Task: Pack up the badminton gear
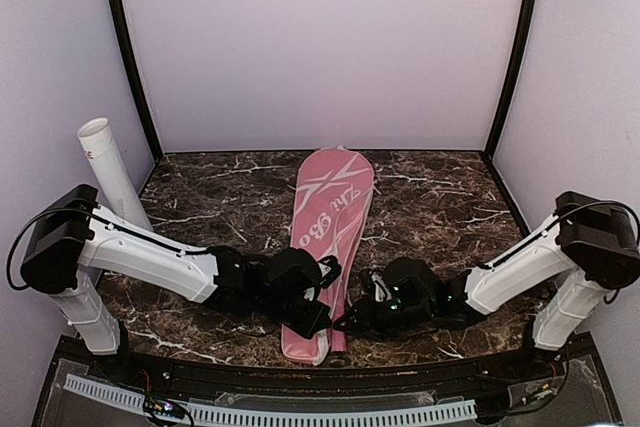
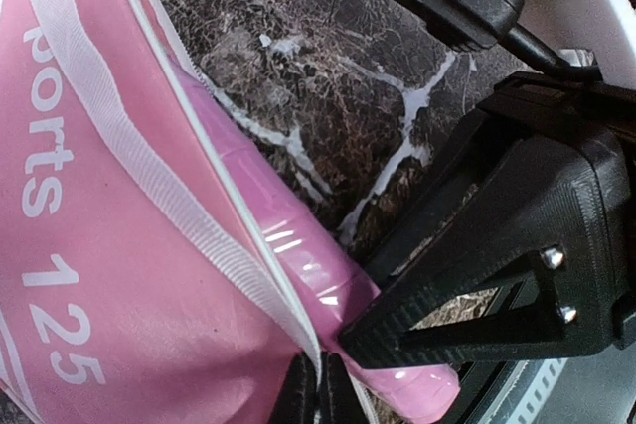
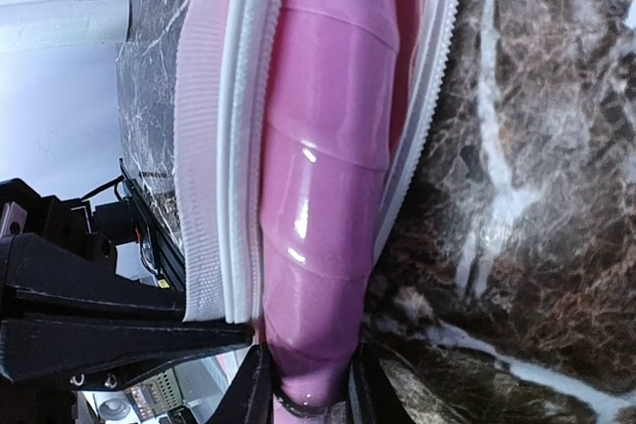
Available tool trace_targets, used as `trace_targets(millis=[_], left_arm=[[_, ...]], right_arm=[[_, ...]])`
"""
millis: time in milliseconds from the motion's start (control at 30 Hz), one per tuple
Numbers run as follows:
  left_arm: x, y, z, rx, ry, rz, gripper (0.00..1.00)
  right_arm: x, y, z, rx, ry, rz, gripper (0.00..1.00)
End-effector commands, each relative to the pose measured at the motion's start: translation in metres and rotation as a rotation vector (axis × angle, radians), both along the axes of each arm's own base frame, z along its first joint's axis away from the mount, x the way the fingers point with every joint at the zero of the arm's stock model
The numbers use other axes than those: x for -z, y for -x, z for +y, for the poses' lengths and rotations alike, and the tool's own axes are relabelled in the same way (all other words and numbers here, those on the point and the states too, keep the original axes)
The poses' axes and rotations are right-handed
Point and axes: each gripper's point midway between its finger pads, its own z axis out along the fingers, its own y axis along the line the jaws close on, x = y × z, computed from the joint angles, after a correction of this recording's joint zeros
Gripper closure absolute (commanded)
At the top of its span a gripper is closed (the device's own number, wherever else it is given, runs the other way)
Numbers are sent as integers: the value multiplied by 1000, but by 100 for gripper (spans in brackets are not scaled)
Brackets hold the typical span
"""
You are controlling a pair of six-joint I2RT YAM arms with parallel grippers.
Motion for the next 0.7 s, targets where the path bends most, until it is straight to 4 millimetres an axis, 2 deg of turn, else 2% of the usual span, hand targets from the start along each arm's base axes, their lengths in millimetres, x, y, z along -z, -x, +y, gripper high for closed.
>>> trace_targets(millis=[0, 267, 667], left_arm=[[-26, 7, -8, 30, 89, 4, 100], [-41, 13, -11, 53, 156, 11, 100], [-44, 18, -18, 64, 206, 42, 100]], right_arm=[[-38, -28, 25, 19, -138, -110, 91], [-40, -42, 32, 15, -138, -157, 91], [-47, -58, 49, 20, -194, -194, 93]])
